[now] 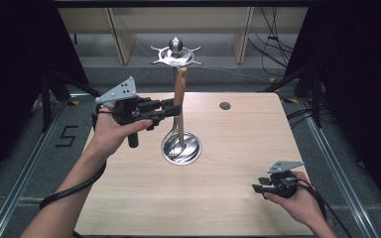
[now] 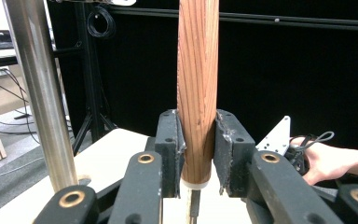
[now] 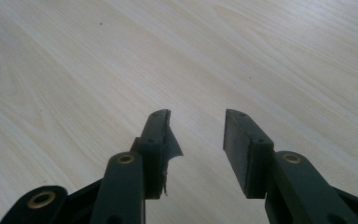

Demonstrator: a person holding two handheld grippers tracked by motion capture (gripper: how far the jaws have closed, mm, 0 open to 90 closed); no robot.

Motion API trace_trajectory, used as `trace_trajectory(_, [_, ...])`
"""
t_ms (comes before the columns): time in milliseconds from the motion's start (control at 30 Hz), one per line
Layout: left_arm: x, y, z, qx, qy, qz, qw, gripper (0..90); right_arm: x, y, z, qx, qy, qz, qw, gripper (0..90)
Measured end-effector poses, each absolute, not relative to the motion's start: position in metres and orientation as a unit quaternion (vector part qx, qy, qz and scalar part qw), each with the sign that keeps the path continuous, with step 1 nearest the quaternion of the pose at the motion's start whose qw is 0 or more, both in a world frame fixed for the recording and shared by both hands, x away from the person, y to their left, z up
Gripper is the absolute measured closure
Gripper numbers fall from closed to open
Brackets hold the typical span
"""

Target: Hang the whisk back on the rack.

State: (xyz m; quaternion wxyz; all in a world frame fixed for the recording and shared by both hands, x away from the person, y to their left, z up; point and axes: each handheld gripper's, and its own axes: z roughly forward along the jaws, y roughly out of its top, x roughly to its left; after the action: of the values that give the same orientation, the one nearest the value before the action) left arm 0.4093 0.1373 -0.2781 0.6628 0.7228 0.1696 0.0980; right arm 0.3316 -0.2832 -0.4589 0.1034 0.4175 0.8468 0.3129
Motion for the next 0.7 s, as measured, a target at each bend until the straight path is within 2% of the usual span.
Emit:
trace_trajectory(133, [0.4116, 0.1367, -0.2799, 0.722, 0.171, 0.091, 0.664, 72.1, 0.3319, -0.2818, -0.4580, 0.412, 0.842, 0.328, 0.118, 61.4])
trace_trajectory(333, [0.4131, 0.1371, -0.2816, 0.718, 0.175, 0.084, 0.668, 72.1, 0.3288, -0.2794, -0.4531, 0.421, 0.848, 0.309, 0.097, 61.4])
trace_trajectory(400, [0.4137, 0.1375, -0.2815, 0.717, 0.175, 0.084, 0.669, 72.1, 0.3320, -0.2813, -0.4555, 0.399, 0.855, 0.312, 0.113, 61.4])
trace_trajectory(500, [0.4153, 0.1384, -0.2814, 0.718, 0.175, 0.083, 0.669, 72.1, 0.3301, -0.2806, -0.4550, 0.419, 0.847, 0.311, 0.098, 61.4])
trace_trajectory(700, [0.4180, 0.1413, -0.2824, 0.714, 0.181, 0.078, 0.672, 72.1, 0.3304, -0.2808, -0.4553, 0.414, 0.848, 0.313, 0.104, 61.4])
